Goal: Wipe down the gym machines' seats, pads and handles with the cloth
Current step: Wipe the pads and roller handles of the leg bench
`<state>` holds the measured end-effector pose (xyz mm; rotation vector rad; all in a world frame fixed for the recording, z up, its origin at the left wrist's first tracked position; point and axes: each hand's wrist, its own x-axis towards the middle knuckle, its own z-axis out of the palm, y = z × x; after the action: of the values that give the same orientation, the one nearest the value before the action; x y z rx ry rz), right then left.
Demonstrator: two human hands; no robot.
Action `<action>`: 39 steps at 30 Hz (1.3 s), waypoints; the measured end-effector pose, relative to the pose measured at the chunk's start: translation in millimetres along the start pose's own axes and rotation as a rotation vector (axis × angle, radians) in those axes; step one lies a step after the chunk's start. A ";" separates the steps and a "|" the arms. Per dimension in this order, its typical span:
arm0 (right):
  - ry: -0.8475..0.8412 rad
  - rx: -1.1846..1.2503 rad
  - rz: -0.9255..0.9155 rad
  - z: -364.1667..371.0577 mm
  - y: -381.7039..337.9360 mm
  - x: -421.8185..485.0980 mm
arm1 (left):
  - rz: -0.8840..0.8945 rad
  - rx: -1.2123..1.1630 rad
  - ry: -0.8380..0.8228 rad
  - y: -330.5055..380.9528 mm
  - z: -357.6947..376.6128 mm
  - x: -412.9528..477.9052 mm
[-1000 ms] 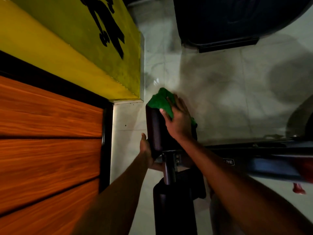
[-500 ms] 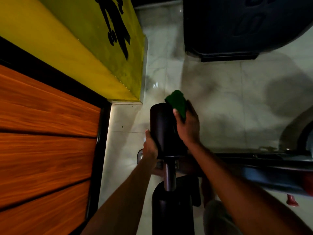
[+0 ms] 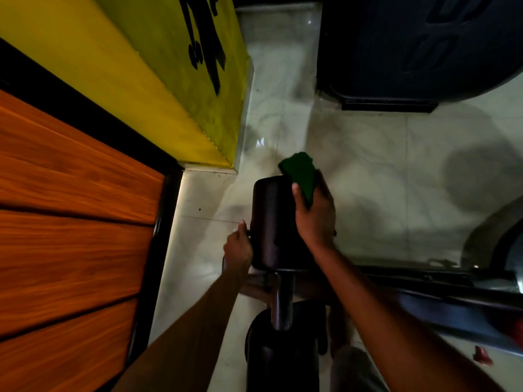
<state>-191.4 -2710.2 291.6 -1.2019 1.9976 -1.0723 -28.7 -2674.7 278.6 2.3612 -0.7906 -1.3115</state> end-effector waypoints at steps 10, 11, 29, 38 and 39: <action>-0.121 -0.070 -0.275 -17.2 24.4 -53.1 | -0.082 -0.190 -0.102 34.3 17.3 -36.9; -0.097 -0.055 -0.242 -10.7 19.1 -30.3 | -0.122 -0.279 -0.154 22.8 21.7 -21.9; 0.072 -0.026 -0.031 4.9 12.6 -12.6 | -0.074 -0.048 -0.042 39.9 10.1 -23.2; -0.158 -0.103 -0.301 -21.5 30.2 -82.6 | -0.080 -0.157 -0.051 43.1 25.0 -38.3; -0.155 -0.067 -0.253 -19.8 28.9 -69.4 | -0.030 -0.073 -0.024 48.7 22.7 -41.7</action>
<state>-189.5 -2633.2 281.6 -1.5566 1.8097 -1.0018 -80.8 -2688.2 320.3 2.3135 -0.7042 -1.3594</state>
